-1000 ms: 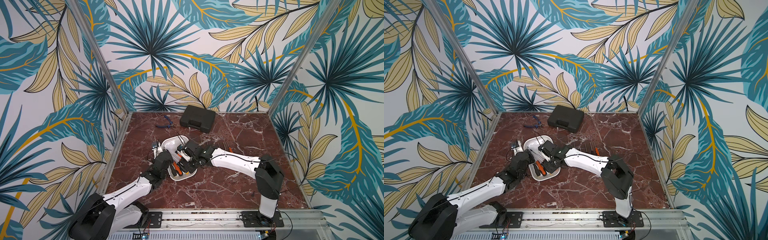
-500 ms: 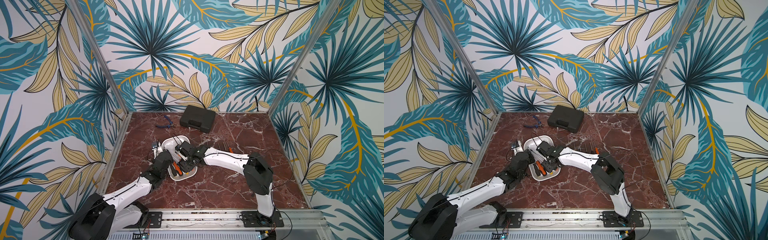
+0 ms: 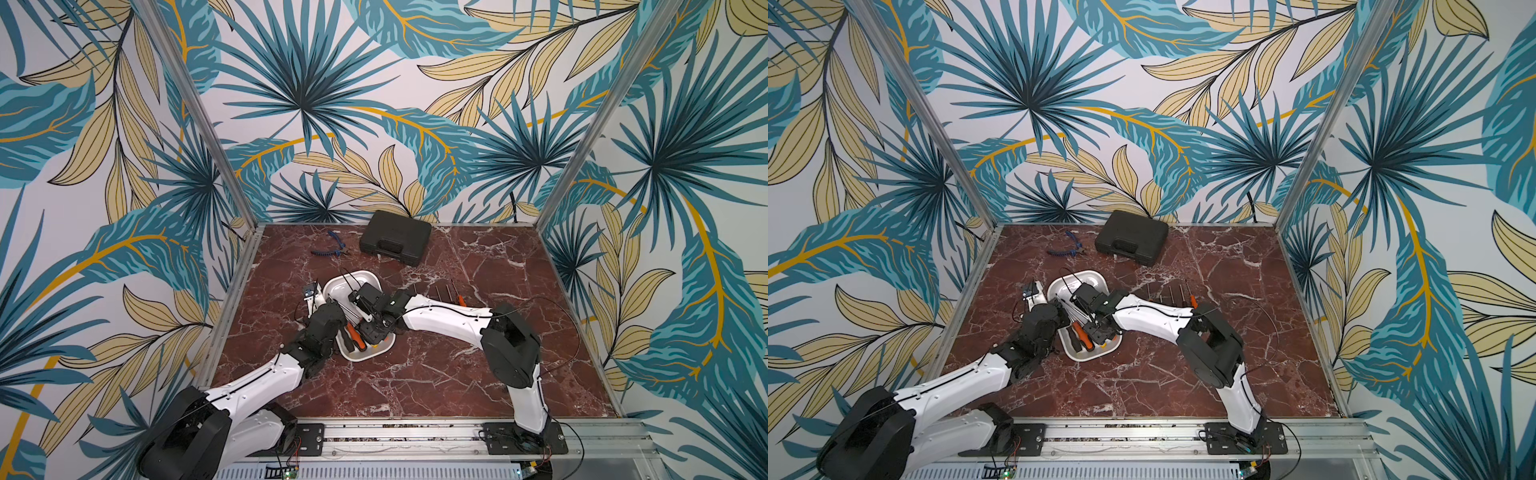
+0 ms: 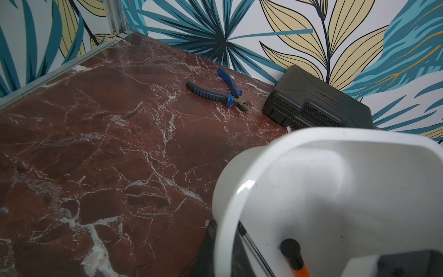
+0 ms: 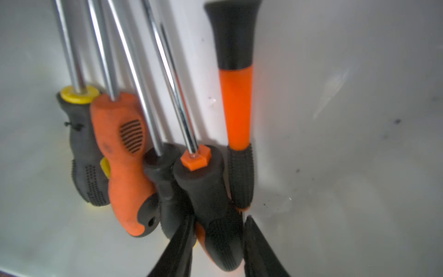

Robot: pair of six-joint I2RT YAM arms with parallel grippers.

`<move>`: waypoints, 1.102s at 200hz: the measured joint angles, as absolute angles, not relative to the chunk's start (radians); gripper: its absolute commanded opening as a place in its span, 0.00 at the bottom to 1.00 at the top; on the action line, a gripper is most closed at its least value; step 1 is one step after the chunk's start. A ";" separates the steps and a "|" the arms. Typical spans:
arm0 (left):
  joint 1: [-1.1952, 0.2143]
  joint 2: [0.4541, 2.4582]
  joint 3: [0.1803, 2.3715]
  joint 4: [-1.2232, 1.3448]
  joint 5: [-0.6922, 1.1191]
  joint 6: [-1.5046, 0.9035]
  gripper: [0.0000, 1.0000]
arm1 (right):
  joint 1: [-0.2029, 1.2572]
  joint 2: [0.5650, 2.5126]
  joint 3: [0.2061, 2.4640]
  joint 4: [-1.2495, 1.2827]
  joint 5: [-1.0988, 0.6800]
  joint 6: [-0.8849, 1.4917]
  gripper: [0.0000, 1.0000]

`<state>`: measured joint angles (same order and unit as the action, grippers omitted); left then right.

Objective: Take out the screwdriver from the storage box
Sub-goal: Pick up the socket head from the storage box.

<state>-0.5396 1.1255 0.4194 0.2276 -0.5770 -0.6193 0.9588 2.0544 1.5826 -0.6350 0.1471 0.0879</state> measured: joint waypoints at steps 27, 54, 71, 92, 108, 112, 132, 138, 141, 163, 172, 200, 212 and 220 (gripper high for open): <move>-0.539 1.126 0.419 0.228 -0.577 -0.620 0.00 | 0.963 2.066 1.600 -0.651 0.153 0.088 0.37; -0.539 1.126 0.419 0.227 -0.577 -0.620 0.00 | 0.964 2.080 1.616 -0.661 0.157 0.082 0.41; -0.538 1.126 0.419 0.227 -0.578 -0.620 0.00 | 0.966 2.088 1.627 -0.670 0.167 0.081 0.41; -0.537 1.126 0.419 0.227 -0.578 -0.620 0.00 | 0.971 2.096 1.629 -0.670 0.180 0.081 0.41; -0.537 1.126 0.419 0.227 -0.578 -0.620 0.00 | 0.974 2.109 1.633 -0.667 0.189 0.081 0.38; -0.537 1.126 0.419 0.227 -0.578 -0.620 0.00 | 0.974 2.112 1.634 -0.665 0.192 0.081 0.37; -0.535 1.126 0.419 0.220 -0.580 -0.622 0.00 | 0.975 2.118 1.635 -0.661 0.197 0.083 0.27; -0.535 1.126 0.419 0.220 -0.579 -0.622 0.00 | 0.976 2.118 1.635 -0.660 0.198 0.084 0.25; -0.535 1.126 0.419 0.220 -0.579 -0.622 0.00 | 0.976 2.118 1.635 -0.660 0.199 0.086 0.24; -0.535 1.126 0.419 0.220 -0.579 -0.622 0.00 | 0.977 2.118 1.635 -0.659 0.202 0.086 0.18; -0.535 1.126 0.419 0.220 -0.579 -0.622 0.00 | 0.977 2.117 1.634 -0.659 0.202 0.086 0.16; -0.535 1.126 0.419 0.220 -0.579 -0.622 0.00 | 0.977 2.108 1.625 -0.651 0.197 0.093 0.14; -0.535 1.126 0.419 0.220 -0.579 -0.622 0.00 | 0.975 2.098 1.616 -0.647 0.183 0.096 0.13; -0.535 1.126 0.419 0.220 -0.578 -0.622 0.00 | 0.973 2.088 1.608 -0.647 0.173 0.097 0.13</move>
